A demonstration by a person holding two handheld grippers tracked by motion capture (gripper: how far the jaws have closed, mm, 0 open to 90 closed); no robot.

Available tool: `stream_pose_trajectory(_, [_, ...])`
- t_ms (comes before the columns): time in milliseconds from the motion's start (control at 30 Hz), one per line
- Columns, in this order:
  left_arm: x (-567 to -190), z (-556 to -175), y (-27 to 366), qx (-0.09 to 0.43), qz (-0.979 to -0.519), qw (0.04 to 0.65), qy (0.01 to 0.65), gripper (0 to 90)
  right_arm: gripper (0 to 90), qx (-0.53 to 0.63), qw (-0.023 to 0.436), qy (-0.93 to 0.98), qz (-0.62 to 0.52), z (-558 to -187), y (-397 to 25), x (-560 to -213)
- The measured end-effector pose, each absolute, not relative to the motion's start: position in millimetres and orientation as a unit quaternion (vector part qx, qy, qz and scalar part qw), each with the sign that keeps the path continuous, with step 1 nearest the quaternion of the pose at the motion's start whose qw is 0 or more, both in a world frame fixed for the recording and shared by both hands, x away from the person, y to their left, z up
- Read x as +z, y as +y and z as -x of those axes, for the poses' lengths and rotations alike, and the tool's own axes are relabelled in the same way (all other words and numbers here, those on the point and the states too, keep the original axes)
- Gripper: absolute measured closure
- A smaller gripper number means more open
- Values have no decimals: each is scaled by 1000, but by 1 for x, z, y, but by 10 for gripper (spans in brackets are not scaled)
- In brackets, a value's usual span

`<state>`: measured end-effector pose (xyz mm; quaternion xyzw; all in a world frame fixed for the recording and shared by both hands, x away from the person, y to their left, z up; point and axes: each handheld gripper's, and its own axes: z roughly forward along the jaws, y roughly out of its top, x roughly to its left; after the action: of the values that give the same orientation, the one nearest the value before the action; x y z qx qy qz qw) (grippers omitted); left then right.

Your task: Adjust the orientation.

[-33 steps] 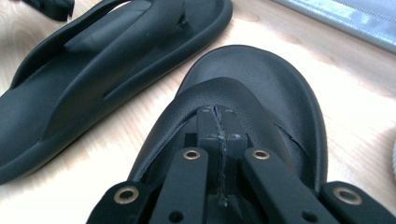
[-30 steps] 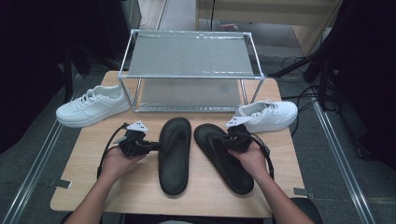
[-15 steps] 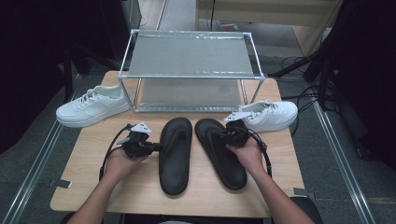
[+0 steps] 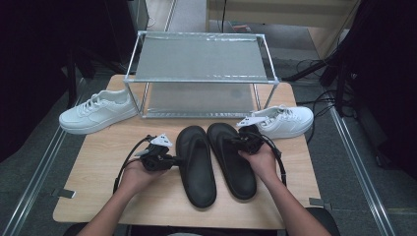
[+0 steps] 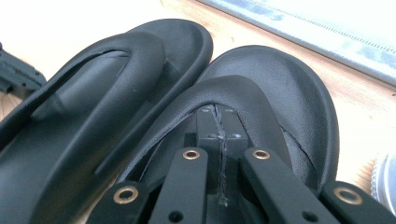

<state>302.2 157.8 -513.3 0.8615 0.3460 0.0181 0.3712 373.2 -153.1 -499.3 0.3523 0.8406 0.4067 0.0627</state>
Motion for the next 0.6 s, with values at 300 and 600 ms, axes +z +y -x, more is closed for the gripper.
stream_pose_trajectory(300, [-514, -297, 141, -5, -865, 378, 330, 860, 891, 400, 56, 844, -352, -373, -152, -502])
stream_pose_trajectory(600, [-497, -292, 157, 6, -843, 412, 345, 601, 842, 418, 51, 833, -359, -372, -158, -498])
